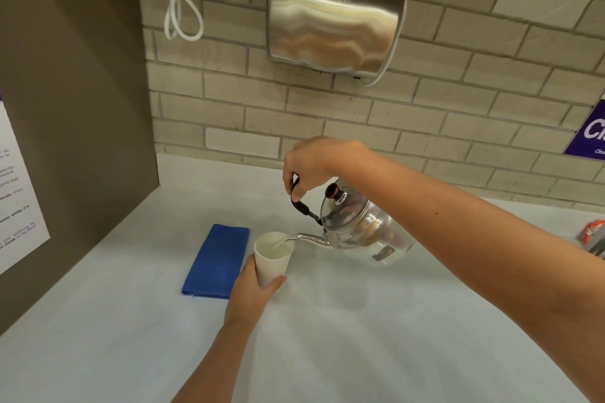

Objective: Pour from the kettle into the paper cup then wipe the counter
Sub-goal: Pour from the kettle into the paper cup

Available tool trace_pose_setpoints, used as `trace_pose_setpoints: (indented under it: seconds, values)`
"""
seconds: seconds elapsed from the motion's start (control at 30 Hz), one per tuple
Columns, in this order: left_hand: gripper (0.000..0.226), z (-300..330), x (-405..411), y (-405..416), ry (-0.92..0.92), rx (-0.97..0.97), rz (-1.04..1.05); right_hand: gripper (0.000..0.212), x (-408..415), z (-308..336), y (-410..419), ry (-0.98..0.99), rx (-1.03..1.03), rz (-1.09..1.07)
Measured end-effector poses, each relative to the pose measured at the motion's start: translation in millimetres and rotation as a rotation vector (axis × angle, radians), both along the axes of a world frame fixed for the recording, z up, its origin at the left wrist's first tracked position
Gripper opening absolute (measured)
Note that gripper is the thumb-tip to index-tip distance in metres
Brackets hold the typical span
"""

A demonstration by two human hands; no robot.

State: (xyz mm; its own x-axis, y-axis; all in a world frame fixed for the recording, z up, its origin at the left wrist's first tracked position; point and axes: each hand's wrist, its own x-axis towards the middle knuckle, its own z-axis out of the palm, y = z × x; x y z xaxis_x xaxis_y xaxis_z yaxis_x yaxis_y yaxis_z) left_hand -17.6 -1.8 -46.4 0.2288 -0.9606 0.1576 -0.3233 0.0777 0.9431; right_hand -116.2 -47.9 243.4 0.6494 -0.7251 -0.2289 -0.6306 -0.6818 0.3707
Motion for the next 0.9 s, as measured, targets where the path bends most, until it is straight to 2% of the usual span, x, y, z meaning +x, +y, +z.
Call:
trace_pose_setpoints:
  seconds: [0.17, 0.3, 0.47, 0.63, 0.8, 0.9]
  values:
    - [0.071, -0.9, 0.4, -0.4, -0.007, -0.002, 0.005, 0.022, -3.4, -3.0, 1.1, -0.032, 0.007, 0.004]
    - [0.070, -1.8, -0.5, 1.9, 0.016, -0.010, 0.003, 0.021, -16.8, -2.9, -2.0, -0.131, 0.015, -0.004]
    - [0.075, -0.7, 0.0, 4.6, 0.009, -0.016, -0.008, 0.020, -52.3, -5.3, -16.7, -0.338, 0.060, -0.097]
    - [0.068, -1.2, 0.6, 5.1, -0.029, 0.006, 0.022, 0.016, -79.7, -20.1, -43.1, -0.582, 0.114, -0.176]
    - [0.064, -7.1, 3.0, 3.8, -0.029, -0.002, 0.021, 0.016, -81.4, -50.6, -71.2, -0.812, 0.077, -0.170]
    - [0.060, -7.5, 2.9, 3.8, -0.027, -0.003, 0.019, 0.016, -73.0, -68.2, -86.3, -0.878, 0.037, -0.184]
